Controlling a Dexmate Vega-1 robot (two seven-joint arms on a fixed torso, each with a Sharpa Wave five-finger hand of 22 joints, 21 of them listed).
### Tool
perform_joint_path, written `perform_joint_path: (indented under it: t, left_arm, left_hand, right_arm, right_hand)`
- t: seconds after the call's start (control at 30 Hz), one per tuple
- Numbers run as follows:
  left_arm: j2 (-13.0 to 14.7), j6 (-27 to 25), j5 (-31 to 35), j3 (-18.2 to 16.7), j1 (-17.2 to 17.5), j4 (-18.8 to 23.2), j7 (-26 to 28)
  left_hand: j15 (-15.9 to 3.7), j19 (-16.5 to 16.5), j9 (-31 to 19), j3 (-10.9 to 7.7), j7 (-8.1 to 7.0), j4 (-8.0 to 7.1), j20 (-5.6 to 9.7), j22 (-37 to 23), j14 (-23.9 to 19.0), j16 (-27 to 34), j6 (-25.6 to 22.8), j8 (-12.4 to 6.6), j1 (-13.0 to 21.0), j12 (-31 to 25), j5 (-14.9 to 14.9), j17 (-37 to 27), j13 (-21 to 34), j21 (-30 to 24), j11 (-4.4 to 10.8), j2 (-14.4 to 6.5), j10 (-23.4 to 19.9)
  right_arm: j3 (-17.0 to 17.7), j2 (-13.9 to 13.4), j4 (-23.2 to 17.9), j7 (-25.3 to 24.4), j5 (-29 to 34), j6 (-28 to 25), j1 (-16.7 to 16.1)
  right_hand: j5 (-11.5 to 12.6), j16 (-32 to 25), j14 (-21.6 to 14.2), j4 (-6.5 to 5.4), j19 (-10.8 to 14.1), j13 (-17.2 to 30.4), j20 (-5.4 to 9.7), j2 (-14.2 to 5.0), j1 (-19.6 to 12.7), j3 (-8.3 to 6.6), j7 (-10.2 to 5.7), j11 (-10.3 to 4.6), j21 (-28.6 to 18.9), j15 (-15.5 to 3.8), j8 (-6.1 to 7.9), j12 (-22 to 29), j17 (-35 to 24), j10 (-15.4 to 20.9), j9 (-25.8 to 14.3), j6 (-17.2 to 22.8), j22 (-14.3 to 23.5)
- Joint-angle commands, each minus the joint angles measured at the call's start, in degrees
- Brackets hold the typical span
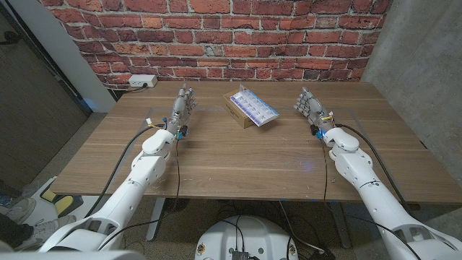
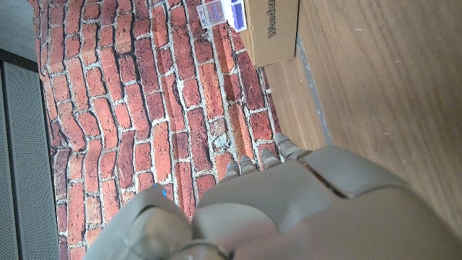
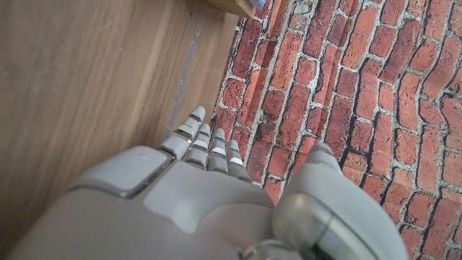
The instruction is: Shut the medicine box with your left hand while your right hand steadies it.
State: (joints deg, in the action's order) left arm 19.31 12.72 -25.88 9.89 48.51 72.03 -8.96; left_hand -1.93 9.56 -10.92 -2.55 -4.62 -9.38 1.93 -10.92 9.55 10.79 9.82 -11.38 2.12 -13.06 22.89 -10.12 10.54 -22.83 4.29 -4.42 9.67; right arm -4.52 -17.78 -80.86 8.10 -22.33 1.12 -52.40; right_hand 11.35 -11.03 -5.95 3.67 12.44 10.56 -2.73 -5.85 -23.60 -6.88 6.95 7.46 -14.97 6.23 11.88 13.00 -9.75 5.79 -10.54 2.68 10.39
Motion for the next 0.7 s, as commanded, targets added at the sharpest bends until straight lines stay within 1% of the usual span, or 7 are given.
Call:
perform_joint_path:
  t: [0.03,0.3,0.4,0.47,0.5,0.53,0.7]
  left_arm:
    - [-2.4,-1.1,2.7,-2.5,0.1,0.0,-1.8]
    - [-2.9,-1.4,3.5,-3.1,0.2,0.0,-2.5]
    - [-3.0,-1.5,3.7,-3.3,0.2,0.1,-2.5]
    - [-3.1,-1.5,3.8,-3.4,0.2,0.1,-2.7]
    - [-3.1,-1.6,3.8,-3.5,0.3,0.1,-2.7]
    - [-3.1,-1.6,3.8,-3.6,0.3,0.1,-2.8]
    - [-3.3,-1.5,4.0,-3.8,0.2,-0.1,-3.1]
  left_hand:
    - [-0.73,12.3,-0.2,0.1,0.01,0.11,4.24,0.0,18.2,0.0,19.6,-0.04,0.1,0.3,0.3,-0.2,0.3,0.1,-0.35,-3.3,15.1]
    - [-0.65,12.3,-0.1,0.18,0.29,0.1,4.28,0.0,18.3,-0.1,19.6,0.0,0.2,0.4,0.3,-0.2,0.3,0.2,-0.46,-3.3,15.2]
    - [-0.64,12.4,-0.1,0.2,0.33,0.09,4.25,0.0,18.3,-0.1,19.7,0.01,0.3,0.4,0.3,-0.2,0.3,0.3,-0.47,-3.3,15.2]
    - [-0.62,12.3,-0.1,0.22,0.41,0.08,4.24,0.0,18.3,-0.1,19.6,0.0,0.3,0.5,0.3,-0.2,0.3,0.3,-0.49,-3.3,15.1]
    - [-0.62,12.3,-0.1,0.22,0.4,0.08,4.24,0.0,18.3,-0.1,19.6,0.01,0.3,0.5,0.3,-0.2,0.3,0.3,-0.5,-3.3,15.1]
    - [-0.61,12.3,-0.1,0.23,0.42,0.07,4.24,0.0,18.3,-0.1,19.6,0.0,0.3,0.5,0.3,-0.2,0.3,0.3,-0.53,-3.3,15.1]
    - [-0.58,12.3,-0.1,0.26,0.51,0.06,4.21,0.0,18.4,-0.2,19.6,0.01,0.3,0.5,0.3,-0.2,0.3,0.4,-0.52,-3.3,15.2]
  right_arm:
    - [4.3,1.8,-6.0,1.1,1.3,-10.7,-2.6]
    - [5.3,1.8,-7.7,2.4,1.4,-14.0,-3.4]
    - [5.6,1.9,-8.0,3.2,1.1,-15.0,-3.5]
    - [5.6,1.7,-8.2,3.9,1.0,-15.8,-3.5]
    - [5.6,1.5,-8.4,4.4,0.8,-16.5,-3.5]
    - [5.5,1.3,-8.5,4.9,0.7,-17.2,-3.4]
    - [5.4,1.0,-8.6,6.5,0.4,-18.5,-3.2]
  right_hand:
    - [-0.5,-0.3,-1.6,0.7,1.9,0.0,0.17,0.22,-0.9,-0.18,1.28,0.85,-0.5,0.1,0.65,0.6,-0.1,1.7,-0.2,1.8,0.2]
    - [-0.9,-0.5,-4.4,1.17,4.7,0.0,0.55,0.48,-1.1,-0.1,2.45,1.68,-1.1,-0.15,0.98,1.1,-0.1,4.2,-0.2,4.0,0.2]
    - [-1.0,-0.7,-6.8,1.28,6.7,0.0,0.45,0.77,-0.9,0.12,3.06,2.07,-1.5,-0.06,1.25,1.5,-0.2,6.2,-0.2,5.7,0.2]
    - [-1.0,-0.8,-8.6,1.25,8.5,0.1,-0.14,0.96,-0.5,0.36,3.34,2.52,-2.0,0.01,1.39,2.1,-0.2,8.5,-0.2,7.2,0.2]
    - [-1.0,-0.8,-8.9,1.23,8.7,0.1,-0.2,1.0,-0.4,0.41,3.43,2.52,-2.0,-0.04,1.43,2.1,-0.2,8.6,-0.2,7.4,0.2]
    - [-1.0,-0.9,-10.0,1.08,9.6,0.1,-0.42,1.13,0.0,0.62,3.62,2.73,-2.2,0.08,1.56,2.3,-0.3,9.8,-0.3,8.3,0.2]
    - [-0.9,-1.2,-13.2,0.63,12.3,0.1,-0.76,1.66,1.3,1.39,4.3,3.4,-2.8,0.38,1.63,2.8,-0.4,12.4,-0.3,10.4,0.2]
